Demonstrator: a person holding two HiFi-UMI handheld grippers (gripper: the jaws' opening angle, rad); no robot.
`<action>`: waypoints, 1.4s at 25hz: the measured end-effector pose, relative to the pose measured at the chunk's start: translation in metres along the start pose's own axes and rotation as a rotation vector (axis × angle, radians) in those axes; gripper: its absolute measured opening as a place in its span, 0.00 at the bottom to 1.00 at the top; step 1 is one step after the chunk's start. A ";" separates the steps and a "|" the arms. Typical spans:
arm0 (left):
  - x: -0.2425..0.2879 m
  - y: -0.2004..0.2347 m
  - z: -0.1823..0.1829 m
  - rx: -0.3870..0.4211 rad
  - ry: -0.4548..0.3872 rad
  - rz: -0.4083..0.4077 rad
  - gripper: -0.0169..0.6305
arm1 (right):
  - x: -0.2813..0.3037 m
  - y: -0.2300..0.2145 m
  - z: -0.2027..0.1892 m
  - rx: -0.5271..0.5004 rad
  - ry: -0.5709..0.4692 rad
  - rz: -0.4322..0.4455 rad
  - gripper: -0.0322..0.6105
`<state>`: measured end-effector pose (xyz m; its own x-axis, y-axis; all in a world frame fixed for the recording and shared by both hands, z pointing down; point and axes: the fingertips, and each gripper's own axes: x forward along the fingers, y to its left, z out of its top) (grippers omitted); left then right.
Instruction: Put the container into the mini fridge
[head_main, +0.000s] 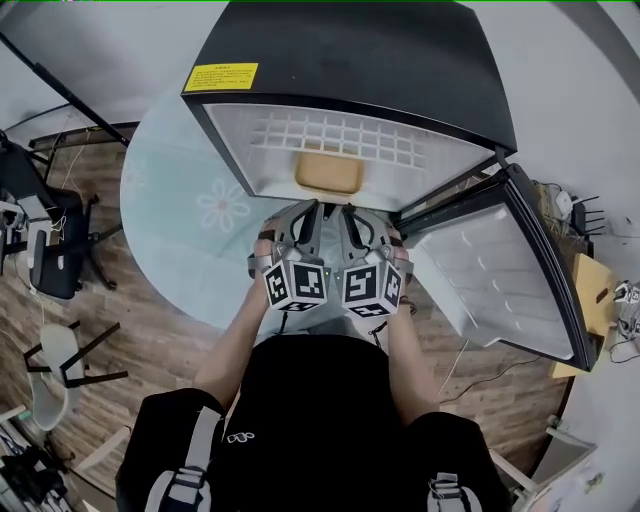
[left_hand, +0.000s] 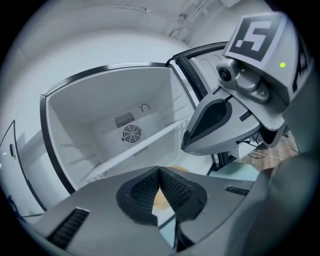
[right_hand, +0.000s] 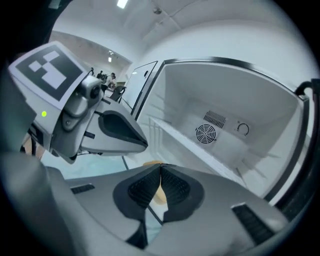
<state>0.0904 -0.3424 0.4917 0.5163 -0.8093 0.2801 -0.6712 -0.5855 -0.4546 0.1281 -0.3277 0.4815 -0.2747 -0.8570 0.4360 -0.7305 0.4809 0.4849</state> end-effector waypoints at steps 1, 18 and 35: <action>-0.004 0.000 0.002 -0.027 -0.008 0.004 0.05 | -0.004 -0.001 0.003 0.030 -0.013 -0.006 0.06; -0.054 0.012 0.028 -0.461 -0.162 0.058 0.05 | -0.047 0.004 0.002 0.539 -0.181 -0.072 0.06; -0.056 0.003 0.030 -0.493 -0.155 0.045 0.05 | -0.054 -0.003 0.003 0.543 -0.195 -0.080 0.06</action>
<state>0.0757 -0.2977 0.4499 0.5289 -0.8396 0.1236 -0.8461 -0.5330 -0.0004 0.1431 -0.2833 0.4542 -0.2778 -0.9297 0.2418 -0.9556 0.2933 0.0295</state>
